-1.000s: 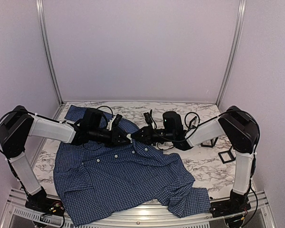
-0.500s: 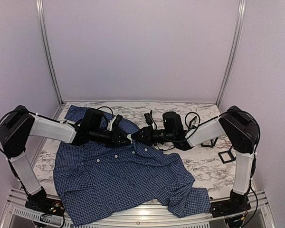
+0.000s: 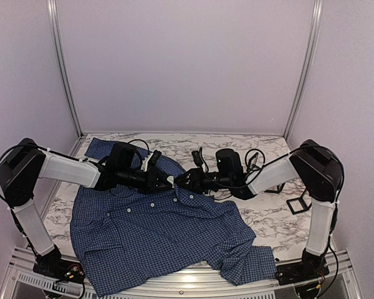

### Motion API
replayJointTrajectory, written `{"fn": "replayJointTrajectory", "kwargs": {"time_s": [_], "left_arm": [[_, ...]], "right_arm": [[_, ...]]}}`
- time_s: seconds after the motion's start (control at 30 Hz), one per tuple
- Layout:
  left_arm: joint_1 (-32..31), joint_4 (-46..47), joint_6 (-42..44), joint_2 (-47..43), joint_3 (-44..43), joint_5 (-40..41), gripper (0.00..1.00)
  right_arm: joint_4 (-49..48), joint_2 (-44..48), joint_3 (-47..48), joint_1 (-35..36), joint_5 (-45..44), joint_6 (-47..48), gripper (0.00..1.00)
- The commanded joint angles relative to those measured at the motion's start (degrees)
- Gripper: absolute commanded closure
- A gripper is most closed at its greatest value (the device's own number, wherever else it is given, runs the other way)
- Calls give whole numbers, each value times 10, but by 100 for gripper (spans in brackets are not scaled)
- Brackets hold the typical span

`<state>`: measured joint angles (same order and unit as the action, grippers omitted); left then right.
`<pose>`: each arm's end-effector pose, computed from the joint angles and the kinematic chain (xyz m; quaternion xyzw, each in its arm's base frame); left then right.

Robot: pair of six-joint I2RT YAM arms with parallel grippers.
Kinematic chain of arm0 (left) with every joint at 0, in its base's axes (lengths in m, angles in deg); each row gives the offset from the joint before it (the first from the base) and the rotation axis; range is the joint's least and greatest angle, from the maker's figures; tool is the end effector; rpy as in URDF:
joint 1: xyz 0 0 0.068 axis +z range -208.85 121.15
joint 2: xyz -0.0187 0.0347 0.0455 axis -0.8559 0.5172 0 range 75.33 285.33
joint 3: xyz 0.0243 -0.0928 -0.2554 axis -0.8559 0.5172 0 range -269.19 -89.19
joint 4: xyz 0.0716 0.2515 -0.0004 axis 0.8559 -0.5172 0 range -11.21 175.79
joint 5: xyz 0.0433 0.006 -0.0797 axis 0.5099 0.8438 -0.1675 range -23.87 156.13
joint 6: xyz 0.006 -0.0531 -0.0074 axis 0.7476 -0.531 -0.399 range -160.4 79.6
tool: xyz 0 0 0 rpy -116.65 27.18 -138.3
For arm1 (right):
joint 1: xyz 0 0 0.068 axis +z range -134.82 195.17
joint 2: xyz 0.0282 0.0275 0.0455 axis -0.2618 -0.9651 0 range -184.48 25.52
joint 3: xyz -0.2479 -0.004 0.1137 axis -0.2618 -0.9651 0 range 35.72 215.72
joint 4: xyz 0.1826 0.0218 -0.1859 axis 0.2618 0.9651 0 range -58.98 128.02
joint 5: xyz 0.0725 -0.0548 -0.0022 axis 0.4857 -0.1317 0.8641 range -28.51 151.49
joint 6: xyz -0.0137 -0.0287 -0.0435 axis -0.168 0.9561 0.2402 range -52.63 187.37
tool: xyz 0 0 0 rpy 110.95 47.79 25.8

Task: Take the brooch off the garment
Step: Open the brooch with the flattened clothing.

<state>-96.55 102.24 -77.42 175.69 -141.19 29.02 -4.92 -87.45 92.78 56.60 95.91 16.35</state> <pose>0.2733 -0.2384 0.1759 0.1594 0.8279 -0.5004 0.1971 0.2920 0.2846 0.1520 -0.1038 0.7938 0.5634 0.2043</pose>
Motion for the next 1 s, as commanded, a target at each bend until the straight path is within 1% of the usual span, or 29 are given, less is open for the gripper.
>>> {"fn": "replayJointTrajectory", "kwargs": {"time_s": [0.0, 0.5, 0.6, 0.8, 0.97], "left_arm": [[-3, 16, 9, -1, -18, -11, 100], [-4, 19, 12, -1, -21, -18, 100], [-4, 19, 12, 0, -23, -17, 100], [-4, 16, 9, 4, -29, -16, 100], [-4, 18, 1, 7, -32, -15, 100]], "right_arm": [[0, 7, 10, -4, 2, -2, 58], [27, -18, 43, 9, 4, 6, 60], [32, -19, 44, 11, 3, 9, 63], [45, -19, 44, 18, -3, 20, 63], [90, -13, 55, 26, -27, 52, 64]]}}
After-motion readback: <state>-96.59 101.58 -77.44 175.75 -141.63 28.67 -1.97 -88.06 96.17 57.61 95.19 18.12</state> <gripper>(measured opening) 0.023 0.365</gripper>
